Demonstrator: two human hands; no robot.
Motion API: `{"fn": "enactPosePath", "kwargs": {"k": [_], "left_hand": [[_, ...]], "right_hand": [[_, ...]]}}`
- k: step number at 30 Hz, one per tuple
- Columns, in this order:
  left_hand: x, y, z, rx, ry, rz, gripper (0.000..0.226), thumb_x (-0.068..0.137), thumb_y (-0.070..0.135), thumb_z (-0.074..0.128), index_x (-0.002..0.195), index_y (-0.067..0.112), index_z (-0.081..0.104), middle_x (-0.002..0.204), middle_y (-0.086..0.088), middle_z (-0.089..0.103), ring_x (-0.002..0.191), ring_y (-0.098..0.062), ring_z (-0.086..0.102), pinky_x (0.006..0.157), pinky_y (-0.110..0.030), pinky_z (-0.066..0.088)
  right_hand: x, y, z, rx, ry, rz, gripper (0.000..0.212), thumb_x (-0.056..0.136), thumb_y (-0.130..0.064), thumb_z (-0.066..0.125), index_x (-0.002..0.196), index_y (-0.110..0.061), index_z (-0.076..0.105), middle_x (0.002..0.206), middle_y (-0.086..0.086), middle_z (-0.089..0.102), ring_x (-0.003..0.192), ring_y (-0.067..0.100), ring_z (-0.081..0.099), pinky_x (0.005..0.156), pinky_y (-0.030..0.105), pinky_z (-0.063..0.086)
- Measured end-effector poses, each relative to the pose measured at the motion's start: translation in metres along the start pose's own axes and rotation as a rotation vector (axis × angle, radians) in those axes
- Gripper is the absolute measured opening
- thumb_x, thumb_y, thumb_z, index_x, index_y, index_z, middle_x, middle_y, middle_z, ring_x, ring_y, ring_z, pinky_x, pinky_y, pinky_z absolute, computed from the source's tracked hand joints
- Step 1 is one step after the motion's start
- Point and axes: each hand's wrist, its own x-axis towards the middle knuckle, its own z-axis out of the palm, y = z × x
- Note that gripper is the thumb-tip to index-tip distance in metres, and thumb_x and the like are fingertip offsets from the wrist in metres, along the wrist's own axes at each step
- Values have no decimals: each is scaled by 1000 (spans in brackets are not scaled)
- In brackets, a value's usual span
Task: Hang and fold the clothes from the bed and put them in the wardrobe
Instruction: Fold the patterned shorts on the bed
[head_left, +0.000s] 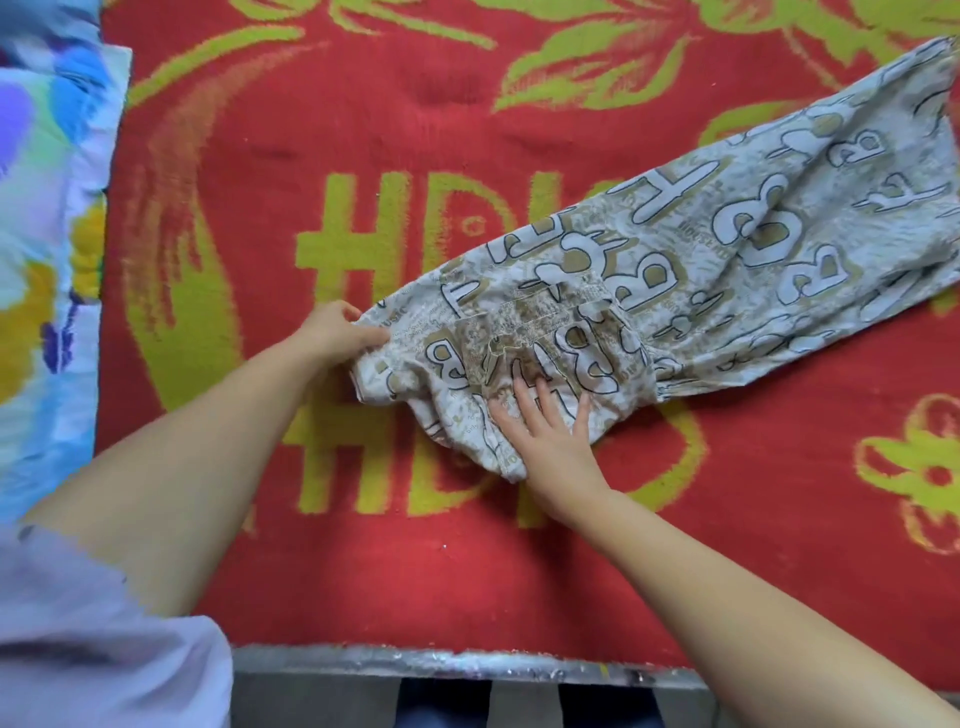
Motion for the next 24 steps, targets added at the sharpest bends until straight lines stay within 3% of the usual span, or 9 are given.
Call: {"fn": "enactPosePath", "kwargs": {"k": [2,4,7,9,12,15,17,20,24], "left_hand": [[-7,-1,-11,16,-125,-27,16,86,19,69,90,6,60,76,-9,62,52,-13,53,52,-24,42],[-18,1,-29,20,-169,-50,19,87,14,64,71,10,55,58,-5,54,45,-15,47,50,-24,42],[-41,18,-61,-70,-235,-123,13,87,16,60,75,10,59,58,-4,61,47,-15,56,48,-22,51],[-55,43,-72,-221,-323,-151,19,90,16,55,73,11,59,52,-1,61,39,-10,55,43,-19,51],[-63,107,-60,-428,-420,-106,30,92,13,45,64,13,55,44,3,53,32,-6,45,38,-15,45],[-59,184,-11,-538,-484,-55,31,90,12,41,67,10,60,54,0,60,35,-8,50,39,-17,47],[-56,222,32,-528,-492,-20,27,92,16,39,75,9,58,56,-2,62,39,-11,56,43,-22,52],[-38,242,91,-510,-345,75,38,102,33,34,91,4,56,87,-12,69,62,-20,68,53,-28,53],[-7,201,115,333,207,473,57,93,48,49,135,10,44,134,-15,49,123,-32,45,99,-44,39]], "right_hand": [[-7,-4,-4,108,-22,-1,95,80,6,47,153,-33,-1,161,4,-15,147,29,-15,107,65,-15],[-17,-9,-10,300,-76,-22,100,74,13,45,153,-34,6,162,-1,-7,148,23,-12,110,58,-17],[-38,-22,-20,825,-86,-17,95,69,20,39,150,-27,27,159,-3,20,148,13,8,119,40,-10],[-48,-27,-25,1118,29,66,82,70,21,41,140,-21,46,146,-2,43,140,11,31,119,26,15],[-57,-14,-32,1437,330,319,50,80,15,58,122,-12,62,119,-2,66,114,9,57,97,15,41],[-60,21,-31,1660,638,639,38,83,12,56,99,-21,66,97,-8,71,86,-5,64,80,13,50],[-55,48,-22,1696,715,808,32,84,10,55,95,-18,65,97,1,71,84,2,65,81,23,53],[-44,75,-6,1745,687,943,14,90,-4,59,99,-14,63,99,7,68,97,22,63,93,43,50],[-44,73,1,1582,785,1190,34,92,-27,61,119,-9,50,99,-1,63,101,23,60,83,32,45]]}}
